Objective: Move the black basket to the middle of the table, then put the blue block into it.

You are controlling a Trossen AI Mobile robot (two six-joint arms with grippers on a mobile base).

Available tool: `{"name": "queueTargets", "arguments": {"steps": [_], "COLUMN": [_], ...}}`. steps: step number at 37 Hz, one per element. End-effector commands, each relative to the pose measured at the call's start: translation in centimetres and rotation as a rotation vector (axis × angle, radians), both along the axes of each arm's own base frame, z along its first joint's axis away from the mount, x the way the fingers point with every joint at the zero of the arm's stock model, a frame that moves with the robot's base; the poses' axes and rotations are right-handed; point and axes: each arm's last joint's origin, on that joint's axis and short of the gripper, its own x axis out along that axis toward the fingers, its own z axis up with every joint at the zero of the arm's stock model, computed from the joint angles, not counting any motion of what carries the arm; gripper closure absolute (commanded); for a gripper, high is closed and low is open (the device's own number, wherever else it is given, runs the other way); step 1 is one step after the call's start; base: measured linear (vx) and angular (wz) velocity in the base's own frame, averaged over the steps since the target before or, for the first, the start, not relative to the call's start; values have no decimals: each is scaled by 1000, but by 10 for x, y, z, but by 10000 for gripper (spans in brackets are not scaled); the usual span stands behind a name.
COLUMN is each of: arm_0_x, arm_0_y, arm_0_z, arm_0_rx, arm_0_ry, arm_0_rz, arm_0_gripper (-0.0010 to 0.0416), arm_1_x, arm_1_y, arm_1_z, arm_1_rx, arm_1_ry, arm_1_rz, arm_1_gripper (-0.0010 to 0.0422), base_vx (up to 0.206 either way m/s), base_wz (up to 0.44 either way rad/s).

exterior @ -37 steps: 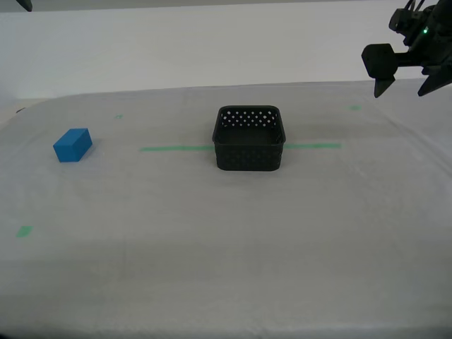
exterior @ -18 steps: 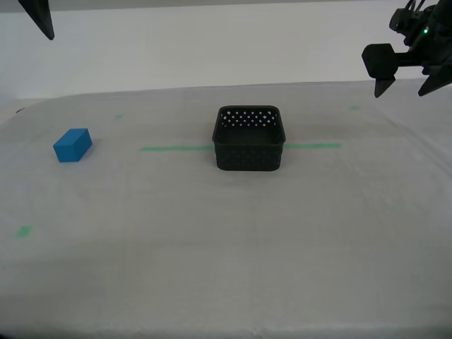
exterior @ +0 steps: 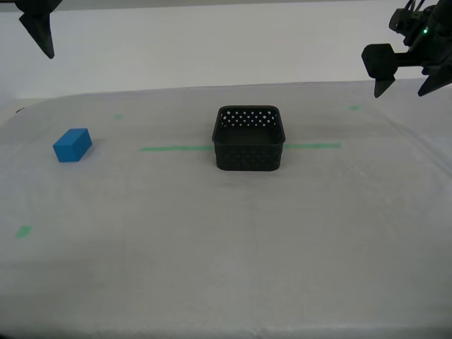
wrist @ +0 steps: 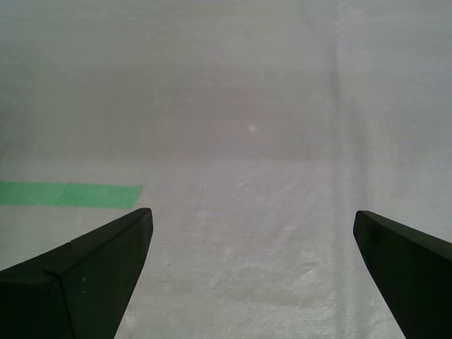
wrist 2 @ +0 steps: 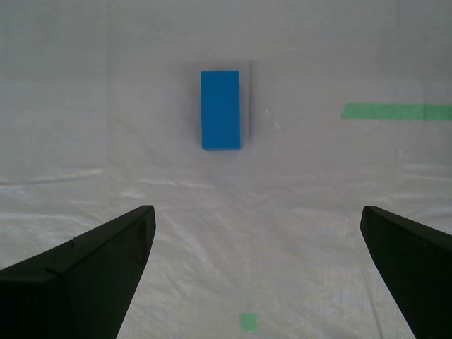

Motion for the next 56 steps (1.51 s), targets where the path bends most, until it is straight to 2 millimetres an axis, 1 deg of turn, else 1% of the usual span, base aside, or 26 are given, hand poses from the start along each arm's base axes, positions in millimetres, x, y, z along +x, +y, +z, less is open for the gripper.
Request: {"name": "queueTargets", "arguments": {"steps": [1, 12, 21, 32, 41, 46, 52, 56], "arm_0_x": [0, 0, 0, 0, 0, 0, 0, 0], "arm_0_y": [0, 0, 0, 0, 0, 0, 0, 0], "arm_0_z": [1, 1, 1, 0, 0, 1, 1, 1], "arm_0_rx": [1, 1, 1, 1, 1, 1, 1, 1], "arm_0_ry": [-2, -2, -2, -2, -2, -3, -2, -3], "arm_0_rz": [1, 1, 1, 1, 1, 1, 1, 1], "arm_0_gripper": [7, 7, 7, 7, 7, 7, 7, 7], "arm_1_x": [6, 32, 52, 73, 90, 99, 106, 107], "arm_1_y": [3, 6, 10, 20, 26, 27, 29, 30], "arm_1_z": [-8, -34, -50, -79, -116, -131, -141, -143], "arm_1_rx": [-13, -11, -8, -9, -27, -26, -25, -23], "arm_1_ry": [30, 105, 118, 110, 173, 203, 190, 172], "arm_1_rz": [-20, -48, -51, -31, -43, -55, -53, -50], "arm_1_gripper": [11, 11, 11, 11, 11, 11, 11, 12], "base_vx": [0, 0, 0, 0, 0, 0, 0, 0], "base_wz": [0, 0, 0, 0, 0, 0, 0, 0]}}
